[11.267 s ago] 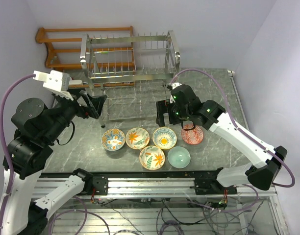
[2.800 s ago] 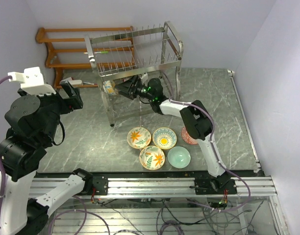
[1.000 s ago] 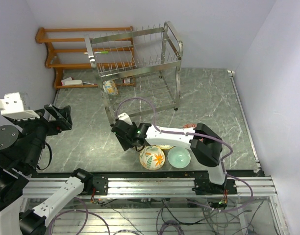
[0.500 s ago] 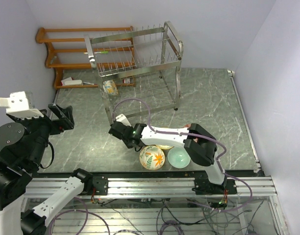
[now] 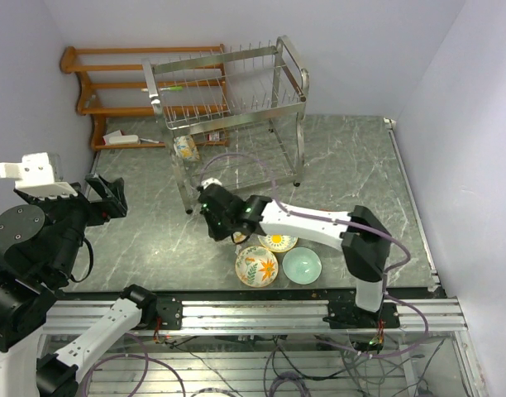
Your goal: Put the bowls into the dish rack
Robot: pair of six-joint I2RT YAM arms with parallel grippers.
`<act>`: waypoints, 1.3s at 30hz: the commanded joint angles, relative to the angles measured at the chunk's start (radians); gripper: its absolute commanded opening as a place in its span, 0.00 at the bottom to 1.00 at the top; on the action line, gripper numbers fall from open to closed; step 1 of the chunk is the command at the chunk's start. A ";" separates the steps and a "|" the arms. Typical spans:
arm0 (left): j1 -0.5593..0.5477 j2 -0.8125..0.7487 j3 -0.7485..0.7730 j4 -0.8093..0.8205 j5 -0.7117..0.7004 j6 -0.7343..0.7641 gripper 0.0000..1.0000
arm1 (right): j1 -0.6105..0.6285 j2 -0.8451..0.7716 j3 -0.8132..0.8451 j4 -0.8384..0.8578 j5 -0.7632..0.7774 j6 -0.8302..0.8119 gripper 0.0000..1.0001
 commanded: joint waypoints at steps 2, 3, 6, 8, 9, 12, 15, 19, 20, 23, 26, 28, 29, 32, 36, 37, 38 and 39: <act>0.007 0.004 0.023 0.032 0.005 0.029 0.99 | -0.093 -0.127 -0.052 0.199 -0.342 0.034 0.00; 0.007 0.005 0.025 0.033 0.001 0.032 0.99 | -0.111 -0.134 -0.066 0.223 -0.395 0.044 0.00; 0.007 0.008 0.027 0.041 -0.007 0.039 0.99 | -0.167 -0.144 -0.105 0.309 -0.550 0.080 0.00; 0.007 0.016 0.032 0.046 -0.005 0.042 0.99 | -0.206 -0.146 -0.124 0.375 -0.631 0.112 0.00; 0.007 0.022 0.038 0.046 -0.005 0.044 0.99 | -0.232 -0.145 -0.132 0.414 -0.669 0.137 0.00; 0.007 0.034 0.049 0.050 -0.011 0.049 0.99 | -0.279 -0.122 -0.135 0.513 -0.793 0.186 0.00; 0.007 0.041 0.050 0.060 -0.026 0.054 0.99 | -0.308 -0.077 -0.120 0.609 -0.904 0.239 0.00; 0.007 0.055 0.059 0.061 -0.040 0.060 0.99 | -0.352 -0.039 -0.152 0.784 -0.991 0.367 0.00; 0.007 0.057 0.061 0.062 -0.045 0.061 0.99 | -0.365 -0.030 -0.158 0.818 -1.004 0.396 0.00; 0.008 0.062 0.060 0.074 -0.059 0.063 0.99 | -0.405 0.002 -0.159 0.916 -1.048 0.469 0.00; 0.007 0.074 0.055 0.088 -0.065 0.066 0.99 | -0.443 0.054 -0.125 1.006 -1.101 0.540 0.00; 0.007 0.082 0.052 0.098 -0.069 0.066 0.99 | -0.471 0.084 -0.089 1.029 -1.121 0.565 0.00; 0.007 0.085 0.049 0.105 -0.072 0.065 0.99 | -0.482 0.090 -0.074 1.051 -1.130 0.583 0.00; 0.007 0.093 0.035 0.125 -0.077 0.062 0.99 | -0.514 0.157 -0.041 1.114 -1.147 0.644 0.00; 0.007 0.110 0.029 0.137 -0.081 0.054 0.99 | -0.549 0.220 -0.002 1.255 -1.164 0.752 0.00; 0.007 0.113 0.029 0.138 -0.081 0.051 0.99 | -0.560 0.244 0.015 1.290 -1.162 0.778 0.00; 0.007 0.117 0.028 0.140 -0.083 0.050 0.99 | -0.568 0.264 0.036 1.326 -1.161 0.807 0.00; 0.007 0.121 0.027 0.143 -0.085 0.050 0.99 | -0.573 0.287 0.062 1.341 -1.160 0.820 0.00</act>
